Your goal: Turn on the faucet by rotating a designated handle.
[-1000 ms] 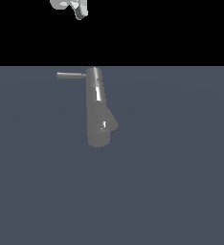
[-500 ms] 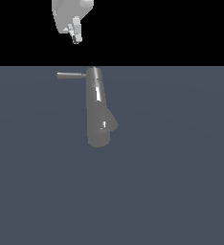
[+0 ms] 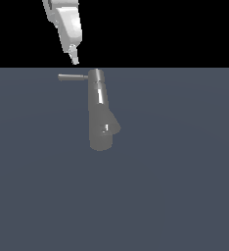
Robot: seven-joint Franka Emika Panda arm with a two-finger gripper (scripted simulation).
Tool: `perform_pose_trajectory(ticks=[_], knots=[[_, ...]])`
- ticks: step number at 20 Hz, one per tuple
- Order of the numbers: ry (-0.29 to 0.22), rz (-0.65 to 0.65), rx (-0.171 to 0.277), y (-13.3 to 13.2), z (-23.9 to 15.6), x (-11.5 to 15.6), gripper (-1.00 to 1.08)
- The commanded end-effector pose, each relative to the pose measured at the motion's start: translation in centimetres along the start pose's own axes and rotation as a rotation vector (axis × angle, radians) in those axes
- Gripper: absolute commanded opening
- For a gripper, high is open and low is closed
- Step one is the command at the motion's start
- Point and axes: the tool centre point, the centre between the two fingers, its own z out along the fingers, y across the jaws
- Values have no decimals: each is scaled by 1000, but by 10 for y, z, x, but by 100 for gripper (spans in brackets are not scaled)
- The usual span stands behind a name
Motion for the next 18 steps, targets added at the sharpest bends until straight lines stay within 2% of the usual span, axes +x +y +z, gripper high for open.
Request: perform_pose_trajectory(ticks=[1,9,18], knots=[[-7,49,2,-12,13,-5,-100],[-30,164,7,-39,44,-17,-100],[-44,223,8,-51,60,-24,-100]])
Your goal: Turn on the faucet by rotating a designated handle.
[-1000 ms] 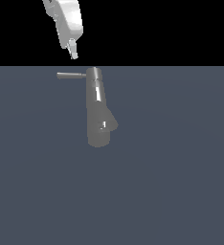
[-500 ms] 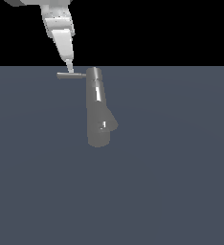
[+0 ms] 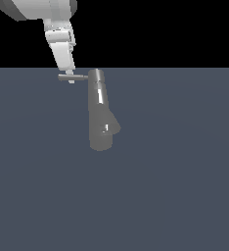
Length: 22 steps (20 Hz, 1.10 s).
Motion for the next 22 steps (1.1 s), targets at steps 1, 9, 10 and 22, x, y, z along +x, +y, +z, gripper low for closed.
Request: perform_pose_trajectory(ticks=[1,9,10,22], knots=[[-2,9,1,-1,2,-1,-100],[-9,13,-5,0,2,-4,-100],[-14,16,-10,1,2,-6,-100],[-34,27,-27,10,-1,-15,-100]])
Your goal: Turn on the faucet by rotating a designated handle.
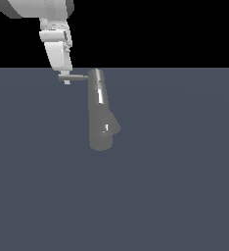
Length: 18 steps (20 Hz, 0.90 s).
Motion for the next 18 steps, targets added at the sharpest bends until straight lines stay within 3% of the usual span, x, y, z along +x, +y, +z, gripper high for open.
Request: perform_pose_trajectory(ticks=[1,18], knots=[[0,0,1,5,-3,0,-100],[0,1,0,49,-20,1,-100]])
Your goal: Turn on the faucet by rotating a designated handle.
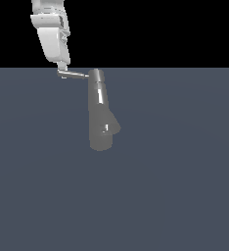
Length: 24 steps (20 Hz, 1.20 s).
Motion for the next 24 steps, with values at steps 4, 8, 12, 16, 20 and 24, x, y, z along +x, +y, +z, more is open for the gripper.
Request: perform_pose_trajectory(ticks=[4,8,12,16,20,24], knots=[[1,-3,-12,19,-3,-1,-100],[1,-3,-12,30,-8,-1,-100],[1,8,-1,29,-12,6,-100],[1,6,-3,39,-14,14,-100],[1,5,-5,49,-17,23,-100],[1,3,-6,59,-20,32,-100]])
